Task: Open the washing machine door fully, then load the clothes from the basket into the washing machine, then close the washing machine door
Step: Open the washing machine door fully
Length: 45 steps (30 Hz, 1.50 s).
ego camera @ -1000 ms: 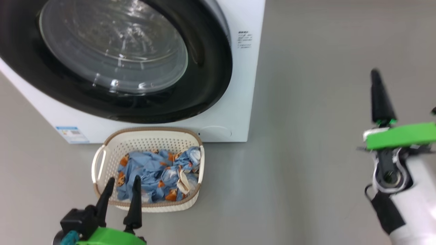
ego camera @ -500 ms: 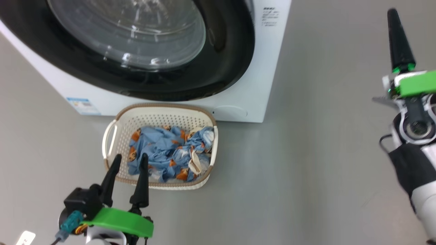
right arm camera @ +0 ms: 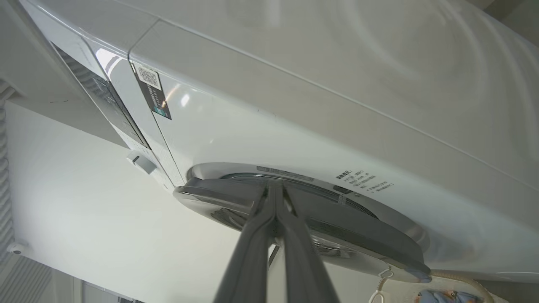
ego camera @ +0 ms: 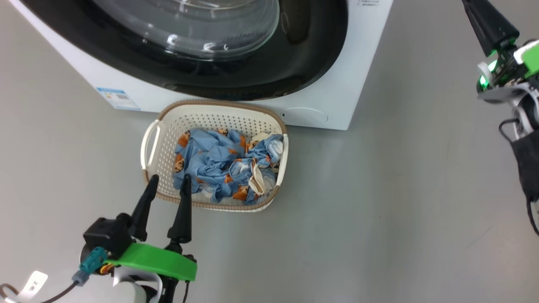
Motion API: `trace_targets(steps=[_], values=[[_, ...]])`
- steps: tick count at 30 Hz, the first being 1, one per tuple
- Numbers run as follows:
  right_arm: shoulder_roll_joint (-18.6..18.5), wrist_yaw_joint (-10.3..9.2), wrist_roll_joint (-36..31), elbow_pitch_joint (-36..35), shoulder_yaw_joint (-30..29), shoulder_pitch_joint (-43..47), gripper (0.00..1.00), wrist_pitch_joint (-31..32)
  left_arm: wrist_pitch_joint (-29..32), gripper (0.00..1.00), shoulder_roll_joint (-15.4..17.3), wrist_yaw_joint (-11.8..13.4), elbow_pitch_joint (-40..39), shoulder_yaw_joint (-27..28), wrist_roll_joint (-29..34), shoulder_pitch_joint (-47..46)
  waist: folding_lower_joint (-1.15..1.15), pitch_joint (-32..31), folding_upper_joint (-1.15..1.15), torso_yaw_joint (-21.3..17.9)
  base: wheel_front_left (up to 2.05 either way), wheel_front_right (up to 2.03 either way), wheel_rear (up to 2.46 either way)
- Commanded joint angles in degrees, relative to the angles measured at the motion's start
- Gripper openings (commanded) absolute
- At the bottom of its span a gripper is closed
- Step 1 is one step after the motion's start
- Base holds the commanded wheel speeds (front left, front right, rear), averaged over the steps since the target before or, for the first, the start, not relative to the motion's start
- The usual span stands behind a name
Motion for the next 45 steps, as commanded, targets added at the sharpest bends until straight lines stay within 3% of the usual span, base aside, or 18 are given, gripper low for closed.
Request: trace_targets(steps=[1,19,31,45], values=[[-0.5,0.09,-0.2,-0.9,0.3,-2.0,0.00,1.4,-0.4,1.00,0.8,-0.1,-1.7,1.4,-0.2,-2.0,0.00,1.2,0.00,0.8,0.00,0.00,0.00],[0.7,0.09,-3.3,2.7,2.8,-14.1,0.00,15.9,-0.4,1.00,0.8,-0.1,-3.5,-2.2,-2.4,-5.5,0.00,7.7,0.00,4.3,0.00,0.00,0.00],[1.3,0.09,-4.6,5.5,3.6,-19.4,0.00,19.7,-0.4,1.00,0.8,-0.1,-4.2,-3.6,-3.7,-6.9,0.00,10.7,0.00,6.3,0.00,0.00,0.00],[1.4,0.09,-6.7,6.3,4.2,-21.9,0.00,20.0,-0.4,1.00,0.8,0.5,-5.0,-4.8,-5.3,-8.4,0.00,12.4,0.00,8.0,0.00,0.00,0.00]])
